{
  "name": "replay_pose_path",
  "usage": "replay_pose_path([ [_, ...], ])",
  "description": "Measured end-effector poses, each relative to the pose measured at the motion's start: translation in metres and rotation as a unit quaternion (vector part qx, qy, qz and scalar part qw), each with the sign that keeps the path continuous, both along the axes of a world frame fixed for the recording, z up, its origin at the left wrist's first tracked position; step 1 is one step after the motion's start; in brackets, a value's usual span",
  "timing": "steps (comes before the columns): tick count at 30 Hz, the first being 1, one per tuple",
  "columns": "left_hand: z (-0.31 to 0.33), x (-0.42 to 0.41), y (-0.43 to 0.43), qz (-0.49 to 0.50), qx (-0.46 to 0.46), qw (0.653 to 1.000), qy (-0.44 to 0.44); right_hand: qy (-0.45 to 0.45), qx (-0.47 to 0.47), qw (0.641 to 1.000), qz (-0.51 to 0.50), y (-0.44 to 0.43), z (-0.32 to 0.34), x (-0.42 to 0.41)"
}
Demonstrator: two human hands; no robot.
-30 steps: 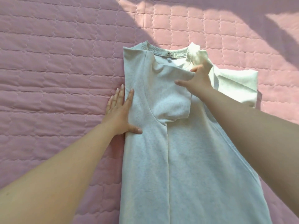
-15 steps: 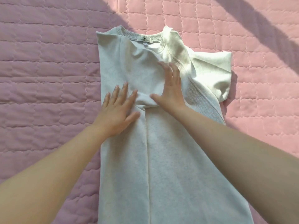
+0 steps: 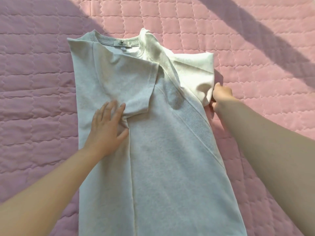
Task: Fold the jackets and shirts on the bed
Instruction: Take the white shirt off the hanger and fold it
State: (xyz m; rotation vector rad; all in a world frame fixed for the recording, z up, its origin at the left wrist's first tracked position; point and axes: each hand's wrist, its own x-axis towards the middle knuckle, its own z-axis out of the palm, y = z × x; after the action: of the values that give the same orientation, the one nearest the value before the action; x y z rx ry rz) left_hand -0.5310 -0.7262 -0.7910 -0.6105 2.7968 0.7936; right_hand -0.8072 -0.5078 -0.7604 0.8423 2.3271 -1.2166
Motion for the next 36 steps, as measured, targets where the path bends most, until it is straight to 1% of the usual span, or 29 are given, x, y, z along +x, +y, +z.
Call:
replay_pose_path([
  [1, 0.001, -0.003, 0.004, -0.009, 0.018, 0.999, 0.028, -0.032, -0.025, 0.999, -0.004, 0.004, -0.001, -0.005],
  [2, 0.003, -0.006, 0.008, -0.012, 0.038, 0.998, 0.041, -0.053, -0.044, 0.998, 0.013, 0.005, -0.001, -0.007],
  [5, 0.009, -0.015, 0.016, 0.006, 0.052, 0.998, 0.028, -0.123, -0.133, 0.979, 0.093, -0.001, 0.004, -0.004],
  [7, 0.015, -0.022, 0.019, 0.023, 0.040, 0.999, 0.019, -0.164, -0.155, 0.960, 0.164, -0.006, 0.010, 0.001],
  [9, 0.022, -0.030, 0.023, 0.025, 0.032, 0.999, 0.010, -0.155, -0.145, 0.947, 0.242, -0.010, 0.013, 0.004],
  [11, 0.027, -0.042, 0.030, 0.019, 0.028, 0.999, 0.005, -0.091, -0.097, 0.937, 0.322, -0.010, 0.013, 0.008],
  [12, 0.030, -0.049, 0.036, 0.014, 0.029, 0.999, 0.007, -0.047, -0.082, 0.934, 0.344, -0.010, 0.013, 0.013],
  [13, 0.032, -0.054, 0.041, 0.005, 0.029, 0.999, 0.012, -0.019, -0.090, 0.933, 0.348, -0.011, 0.013, 0.019],
  [14, 0.033, -0.061, 0.048, -0.006, 0.026, 1.000, 0.016, -0.011, -0.128, 0.932, 0.338, -0.011, 0.014, 0.024],
  [16, 0.033, -0.072, 0.057, -0.023, 0.007, 1.000, 0.000, -0.030, -0.193, 0.923, 0.333, -0.007, 0.016, 0.030],
  [19, 0.026, -0.081, 0.060, -0.019, -0.013, 0.997, -0.069, -0.096, -0.155, 0.902, 0.391, 0.003, 0.021, 0.032],
  [20, 0.024, -0.082, 0.057, -0.019, -0.017, 0.996, -0.091, -0.095, -0.146, 0.907, 0.383, 0.004, 0.022, 0.031],
  [21, 0.022, -0.084, 0.057, -0.021, -0.022, 0.994, -0.108, -0.057, -0.139, 0.923, 0.355, 0.007, 0.022, 0.027],
  [22, 0.022, -0.084, 0.055, -0.025, -0.031, 0.992, -0.123, 0.015, -0.129, 0.944, 0.303, 0.010, 0.023, 0.022],
  [23, 0.022, -0.086, 0.056, -0.031, -0.040, 0.990, -0.135, 0.093, -0.111, 0.964, 0.222, 0.017, 0.022, 0.015],
  [24, 0.024, -0.088, 0.056, -0.035, -0.048, 0.988, -0.146, 0.160, -0.099, 0.974, 0.124, 0.027, 0.017, 0.004],
  [25, 0.025, -0.090, 0.057, -0.037, -0.055, 0.986, -0.156, 0.187, -0.091, 0.978, 0.019, 0.039, 0.015, -0.004],
  [26, 0.026, -0.092, 0.059, -0.041, -0.062, 0.983, -0.166, 0.168, -0.113, 0.976, -0.077, 0.053, 0.014, -0.013],
  [27, 0.027, -0.094, 0.060, -0.044, -0.065, 0.981, -0.177, 0.109, -0.160, 0.971, -0.141, 0.064, 0.012, -0.017],
  [28, 0.027, -0.096, 0.062, -0.045, -0.064, 0.979, -0.187, 0.033, -0.216, 0.961, -0.169, 0.073, 0.011, -0.018],
  [29, 0.027, -0.098, 0.062, -0.045, -0.060, 0.978, -0.194, -0.024, -0.235, 0.958, -0.162, 0.076, 0.014, -0.015],
  [30, 0.027, -0.100, 0.062, -0.046, -0.057, 0.978, -0.195, -0.068, -0.253, 0.957, -0.126, 0.077, 0.017, -0.012],
  [31, 0.027, -0.102, 0.062, -0.053, -0.056, 0.979, -0.190, -0.088, -0.251, 0.960, -0.082, 0.076, 0.019, -0.010],
  [32, 0.026, -0.102, 0.062, -0.068, -0.059, 0.980, -0.176, -0.089, -0.255, 0.962, -0.042, 0.075, 0.018, -0.008],
  [34, 0.023, -0.103, 0.064, -0.116, -0.048, 0.981, -0.145, -0.041, -0.259, 0.965, 0.002, 0.071, 0.016, 0.000],
  [36, 0.022, -0.103, 0.068, -0.149, -0.023, 0.978, -0.143, 0.021, -0.218, 0.975, 0.027, 0.063, 0.012, 0.013],
])
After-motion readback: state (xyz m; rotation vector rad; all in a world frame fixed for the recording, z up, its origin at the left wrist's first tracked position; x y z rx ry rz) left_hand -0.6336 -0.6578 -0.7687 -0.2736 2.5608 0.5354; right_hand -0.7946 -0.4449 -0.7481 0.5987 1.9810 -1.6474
